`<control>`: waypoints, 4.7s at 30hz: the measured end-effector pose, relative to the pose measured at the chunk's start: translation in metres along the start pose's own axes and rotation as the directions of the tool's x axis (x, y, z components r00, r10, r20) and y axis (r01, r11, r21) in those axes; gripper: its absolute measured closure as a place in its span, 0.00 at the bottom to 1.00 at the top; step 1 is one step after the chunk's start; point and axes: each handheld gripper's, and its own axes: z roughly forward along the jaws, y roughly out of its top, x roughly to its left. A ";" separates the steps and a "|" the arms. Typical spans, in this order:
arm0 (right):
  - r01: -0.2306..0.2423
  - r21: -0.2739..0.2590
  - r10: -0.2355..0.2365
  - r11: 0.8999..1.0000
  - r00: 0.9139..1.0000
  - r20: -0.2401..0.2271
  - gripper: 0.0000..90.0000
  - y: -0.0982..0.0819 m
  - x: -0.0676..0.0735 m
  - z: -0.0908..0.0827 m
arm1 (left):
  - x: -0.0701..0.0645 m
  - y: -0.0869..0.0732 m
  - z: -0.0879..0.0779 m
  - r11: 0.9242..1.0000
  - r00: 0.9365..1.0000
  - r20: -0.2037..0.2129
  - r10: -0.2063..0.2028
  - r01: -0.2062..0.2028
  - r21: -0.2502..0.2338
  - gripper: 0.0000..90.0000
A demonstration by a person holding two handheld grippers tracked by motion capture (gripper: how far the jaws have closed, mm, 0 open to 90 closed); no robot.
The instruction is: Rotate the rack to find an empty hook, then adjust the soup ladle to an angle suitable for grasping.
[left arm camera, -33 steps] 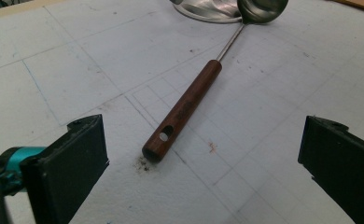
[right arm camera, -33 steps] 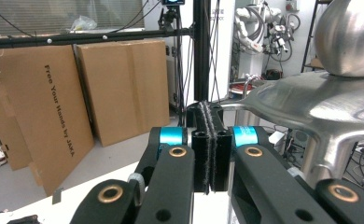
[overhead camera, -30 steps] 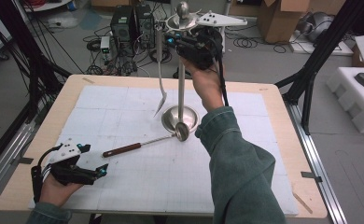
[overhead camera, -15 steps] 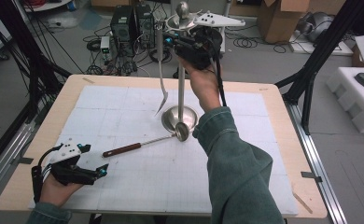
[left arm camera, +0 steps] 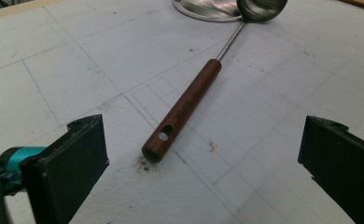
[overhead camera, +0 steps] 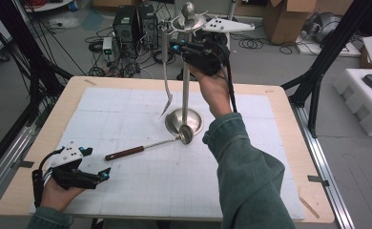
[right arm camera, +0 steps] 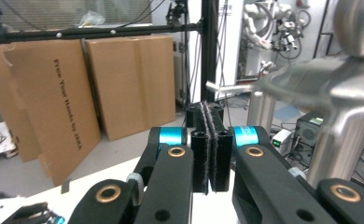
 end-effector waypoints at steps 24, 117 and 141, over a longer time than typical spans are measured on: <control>-0.016 0.117 0.035 0.993 0.987 -0.160 0.66 -0.050 -0.014 -0.047 | -0.001 0.006 0.005 0.999 1.000 0.008 0.026 -0.026 0.019 0.03; -0.073 0.322 0.136 0.944 0.974 -0.181 0.47 -0.173 0.005 -0.097 | 0.012 0.021 0.044 0.963 0.929 0.316 0.194 -0.242 0.119 0.81; -0.052 0.346 0.132 0.937 0.968 -0.212 0.47 -0.177 0.010 -0.081 | 0.006 0.026 0.039 0.956 0.908 0.357 0.221 -0.275 0.107 0.81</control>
